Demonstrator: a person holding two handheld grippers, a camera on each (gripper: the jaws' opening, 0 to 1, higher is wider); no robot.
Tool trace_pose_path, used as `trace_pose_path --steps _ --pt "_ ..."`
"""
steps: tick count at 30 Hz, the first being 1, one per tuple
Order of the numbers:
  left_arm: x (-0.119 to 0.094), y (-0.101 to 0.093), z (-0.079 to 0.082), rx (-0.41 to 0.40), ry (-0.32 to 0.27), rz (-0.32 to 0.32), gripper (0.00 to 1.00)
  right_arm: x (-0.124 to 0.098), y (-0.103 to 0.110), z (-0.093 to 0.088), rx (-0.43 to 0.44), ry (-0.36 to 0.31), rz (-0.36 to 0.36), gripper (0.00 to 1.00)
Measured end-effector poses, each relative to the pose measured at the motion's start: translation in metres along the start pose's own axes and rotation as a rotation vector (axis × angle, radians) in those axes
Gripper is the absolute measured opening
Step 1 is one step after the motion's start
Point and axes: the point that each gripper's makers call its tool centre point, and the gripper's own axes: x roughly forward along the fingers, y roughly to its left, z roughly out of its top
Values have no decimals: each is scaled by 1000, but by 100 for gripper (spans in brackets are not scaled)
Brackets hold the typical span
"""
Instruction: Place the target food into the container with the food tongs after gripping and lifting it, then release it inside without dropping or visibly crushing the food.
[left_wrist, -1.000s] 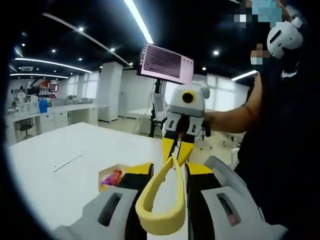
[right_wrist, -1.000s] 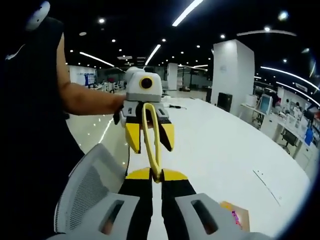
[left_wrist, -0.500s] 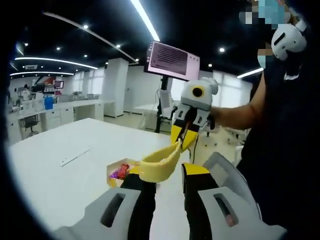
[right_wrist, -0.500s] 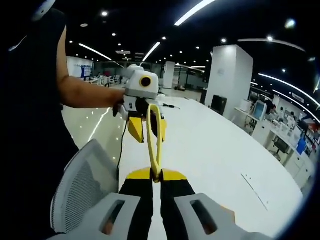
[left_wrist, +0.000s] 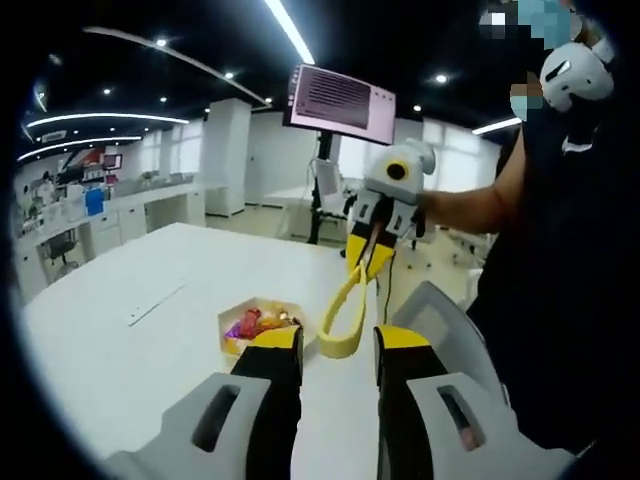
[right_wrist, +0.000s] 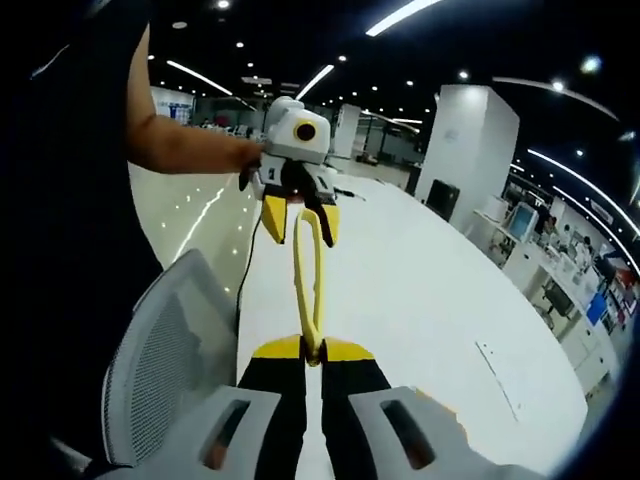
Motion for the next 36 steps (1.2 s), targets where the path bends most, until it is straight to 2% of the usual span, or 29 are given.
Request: trace_pose_path --steps 8,13,16,18,20,21,22,24,28,36 --pt "6 -4 -20 13 90 -9 15 8 5 -14 -40 59 12 2" --pt "5 -1 -30 17 125 17 13 15 6 -23 -34 74 13 3" --pt "6 2 -38 77 169 48 13 19 8 -28 -35 79 15 3" --pt "9 0 -40 76 165 50 12 22 6 -34 -42 90 4 6" --pt "9 5 -45 146 188 74 12 26 4 -40 -44 91 -7 9" --pt "11 2 -48 136 193 66 11 27 4 -43 -47 93 -8 11" --pt "12 2 -51 144 200 65 11 27 -1 -44 -88 83 -34 13" --pt "15 3 -57 161 206 74 11 29 3 -49 -41 87 -19 14" --pt "20 6 -79 163 220 73 11 36 8 -63 -45 118 -5 16" --pt "30 16 -122 144 301 69 11 53 17 -91 -34 180 -3 19"
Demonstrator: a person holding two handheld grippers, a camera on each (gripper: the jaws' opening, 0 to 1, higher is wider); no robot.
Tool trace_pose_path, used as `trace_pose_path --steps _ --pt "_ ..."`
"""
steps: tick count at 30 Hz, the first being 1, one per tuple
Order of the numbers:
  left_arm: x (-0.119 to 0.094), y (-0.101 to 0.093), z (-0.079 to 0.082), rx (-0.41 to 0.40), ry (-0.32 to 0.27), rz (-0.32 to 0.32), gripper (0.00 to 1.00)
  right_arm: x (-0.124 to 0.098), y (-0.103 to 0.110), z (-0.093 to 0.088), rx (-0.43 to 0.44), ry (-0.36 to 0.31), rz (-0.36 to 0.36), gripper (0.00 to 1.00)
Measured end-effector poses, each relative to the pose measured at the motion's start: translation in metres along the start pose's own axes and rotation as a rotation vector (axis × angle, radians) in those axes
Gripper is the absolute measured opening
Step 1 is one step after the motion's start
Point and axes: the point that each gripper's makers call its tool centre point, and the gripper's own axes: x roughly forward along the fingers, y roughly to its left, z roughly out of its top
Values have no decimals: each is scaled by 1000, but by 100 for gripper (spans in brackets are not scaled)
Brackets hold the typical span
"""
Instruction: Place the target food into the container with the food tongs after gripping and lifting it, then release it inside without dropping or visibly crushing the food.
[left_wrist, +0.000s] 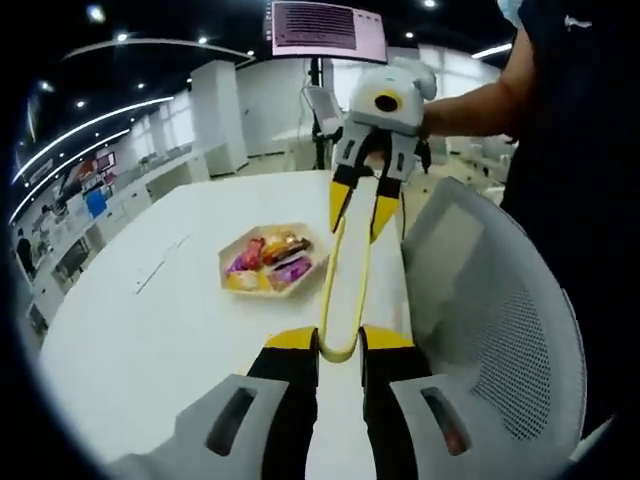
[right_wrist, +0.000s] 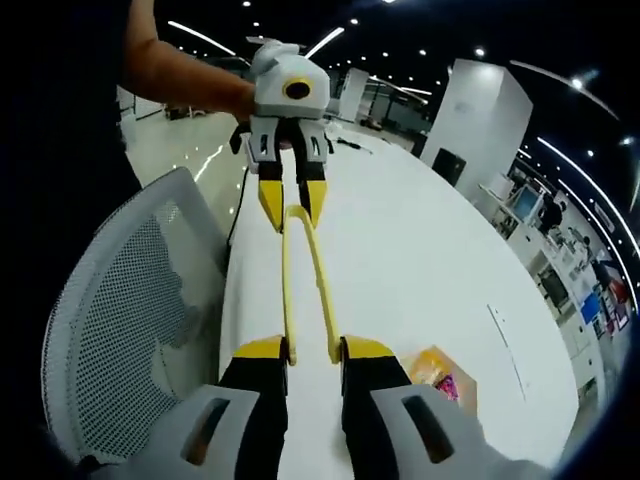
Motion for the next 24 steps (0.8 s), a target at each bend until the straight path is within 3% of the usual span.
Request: trace_pose_path --steps 24 --pt "56 9 -89 -66 208 14 12 69 12 -70 29 93 45 22"
